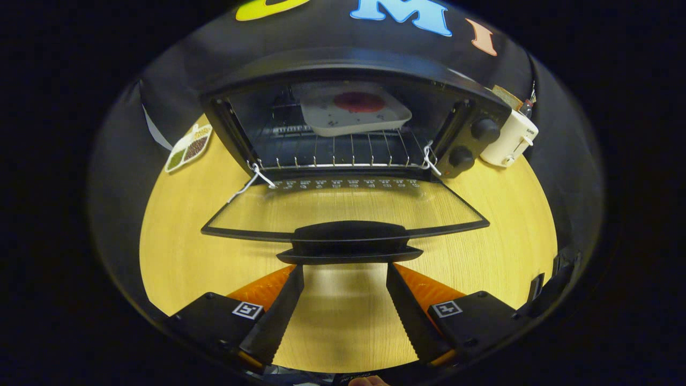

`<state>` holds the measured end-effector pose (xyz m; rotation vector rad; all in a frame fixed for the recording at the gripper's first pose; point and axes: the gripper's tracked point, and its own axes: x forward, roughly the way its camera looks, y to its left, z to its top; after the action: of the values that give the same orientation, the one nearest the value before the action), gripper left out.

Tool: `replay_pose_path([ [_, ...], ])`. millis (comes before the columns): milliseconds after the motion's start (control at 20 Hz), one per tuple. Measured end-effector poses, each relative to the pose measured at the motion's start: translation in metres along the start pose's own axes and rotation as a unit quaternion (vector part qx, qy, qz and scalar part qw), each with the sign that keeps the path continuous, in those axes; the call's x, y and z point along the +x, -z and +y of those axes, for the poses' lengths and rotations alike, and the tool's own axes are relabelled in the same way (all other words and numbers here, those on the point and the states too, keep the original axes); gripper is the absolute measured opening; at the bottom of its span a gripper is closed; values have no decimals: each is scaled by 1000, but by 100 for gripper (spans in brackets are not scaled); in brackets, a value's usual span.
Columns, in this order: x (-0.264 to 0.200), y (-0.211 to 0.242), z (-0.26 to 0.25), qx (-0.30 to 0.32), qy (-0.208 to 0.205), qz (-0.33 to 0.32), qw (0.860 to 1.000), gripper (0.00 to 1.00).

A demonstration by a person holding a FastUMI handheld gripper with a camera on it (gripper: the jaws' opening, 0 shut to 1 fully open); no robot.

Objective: Open the toaster oven, put the food inside, and close the toaster oven door.

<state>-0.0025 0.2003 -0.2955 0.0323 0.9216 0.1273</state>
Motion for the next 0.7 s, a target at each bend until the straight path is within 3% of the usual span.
replay_pose_path([
  [200,-53,-53,6,-40,-22,-133,990,98],
  [450,-121,-106,-3,-37,-61,-262,963,98],
  [700,-193,-131,-48,-26,-46,-345,937,98],
])
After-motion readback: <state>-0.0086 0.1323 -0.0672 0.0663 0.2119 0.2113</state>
